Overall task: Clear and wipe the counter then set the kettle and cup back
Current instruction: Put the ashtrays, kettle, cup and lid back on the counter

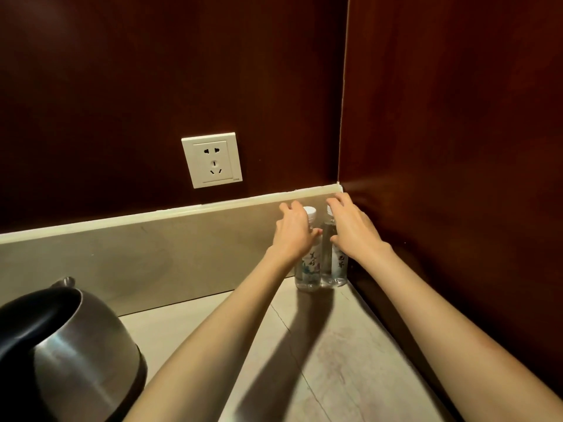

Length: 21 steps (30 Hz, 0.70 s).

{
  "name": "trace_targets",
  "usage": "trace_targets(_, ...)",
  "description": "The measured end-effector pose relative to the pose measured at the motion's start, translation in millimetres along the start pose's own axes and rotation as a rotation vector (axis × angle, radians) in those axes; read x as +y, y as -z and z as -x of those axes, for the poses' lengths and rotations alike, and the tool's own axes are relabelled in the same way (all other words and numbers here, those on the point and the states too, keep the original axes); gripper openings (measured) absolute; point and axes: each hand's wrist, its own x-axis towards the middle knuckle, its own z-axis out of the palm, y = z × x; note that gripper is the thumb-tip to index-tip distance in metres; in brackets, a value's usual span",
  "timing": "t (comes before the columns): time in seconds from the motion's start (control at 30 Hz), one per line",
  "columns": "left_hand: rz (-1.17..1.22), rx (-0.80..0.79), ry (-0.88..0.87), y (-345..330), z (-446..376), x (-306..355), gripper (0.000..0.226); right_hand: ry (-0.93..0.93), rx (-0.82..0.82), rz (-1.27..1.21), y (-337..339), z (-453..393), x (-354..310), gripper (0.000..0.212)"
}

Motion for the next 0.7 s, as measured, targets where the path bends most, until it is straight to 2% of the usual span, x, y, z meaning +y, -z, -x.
trace_targets(0.07,0.010,0.007,-0.010,-2,0,1,0.056,0.026,0.012,0.011,0,0,1,0.065)
trace_targets(0.3,-0.049,0.012,-0.012,-1,3,-8,0.069,0.003,-0.039,-0.048,0,10,0,0.079)
trace_targets(0.43,-0.122,-0.031,-0.003,8,9,-19,0.076,-0.001,-0.012,-0.046,1,19,-3,0.070)
trace_targets(0.7,-0.278,-0.142,-0.027,28,36,-39,0.052,0.132,0.064,-0.007,16,42,-22,0.047)
